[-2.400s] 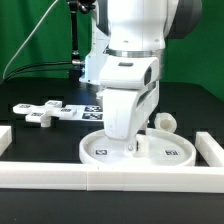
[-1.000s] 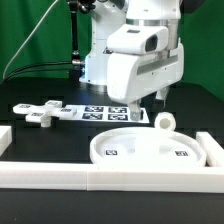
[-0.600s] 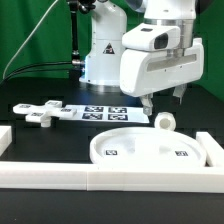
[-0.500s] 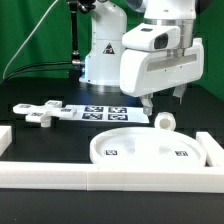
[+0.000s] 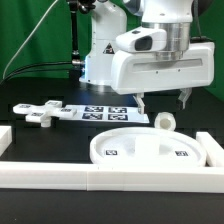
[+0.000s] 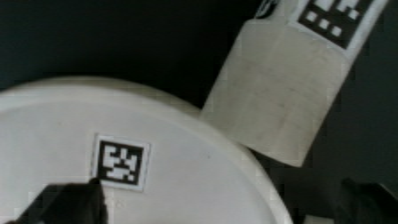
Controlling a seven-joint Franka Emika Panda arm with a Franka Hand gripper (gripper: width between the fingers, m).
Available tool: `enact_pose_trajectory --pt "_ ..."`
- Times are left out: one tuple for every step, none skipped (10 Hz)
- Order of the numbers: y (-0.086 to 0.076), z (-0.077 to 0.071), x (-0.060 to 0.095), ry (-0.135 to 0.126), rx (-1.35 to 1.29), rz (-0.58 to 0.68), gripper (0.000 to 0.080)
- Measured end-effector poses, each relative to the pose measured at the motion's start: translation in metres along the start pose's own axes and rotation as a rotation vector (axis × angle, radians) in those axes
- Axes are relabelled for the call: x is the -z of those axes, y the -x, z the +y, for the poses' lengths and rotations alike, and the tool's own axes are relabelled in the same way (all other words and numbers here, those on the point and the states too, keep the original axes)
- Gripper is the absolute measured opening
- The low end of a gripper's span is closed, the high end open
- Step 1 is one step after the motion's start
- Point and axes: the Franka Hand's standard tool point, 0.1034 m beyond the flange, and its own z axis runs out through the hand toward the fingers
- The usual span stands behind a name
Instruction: Assemble round table
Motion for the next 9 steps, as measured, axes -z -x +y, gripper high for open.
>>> enact_pose_trajectory --pt "0.0019 -0.0029 -0.0016 -0.002 -0.095 -0.004 0.0649" --pt "0.0017 -0.0047 -0.0016 -0.01 -0.146 -0.004 0.0649" --pt "0.0018 -0.0066 -0.0018 -0.02 -0.214 -0.006 0.0649" --pt "0.0019 -0.008 -0.0019 -0.025 -0.241 -0.007 0.0649" --pt "0.0021 -0.0097 -0.0021 -0.034 -0.31 -0.01 0.0649" --pt "0.0027 -0.0102 -0.0033 -0.04 -0.348 -0.014 0.0649" --pt "0.0047 -0.0086 -0.0076 -0.042 -0.385 -0.024 0.0649" --pt "0.0054 -0.0062 -0.01 -0.042 -0.358 -0.034 0.0649" --pt "0.0065 -0.0069 -0.0101 -0.042 -0.353 -0.041 0.0649"
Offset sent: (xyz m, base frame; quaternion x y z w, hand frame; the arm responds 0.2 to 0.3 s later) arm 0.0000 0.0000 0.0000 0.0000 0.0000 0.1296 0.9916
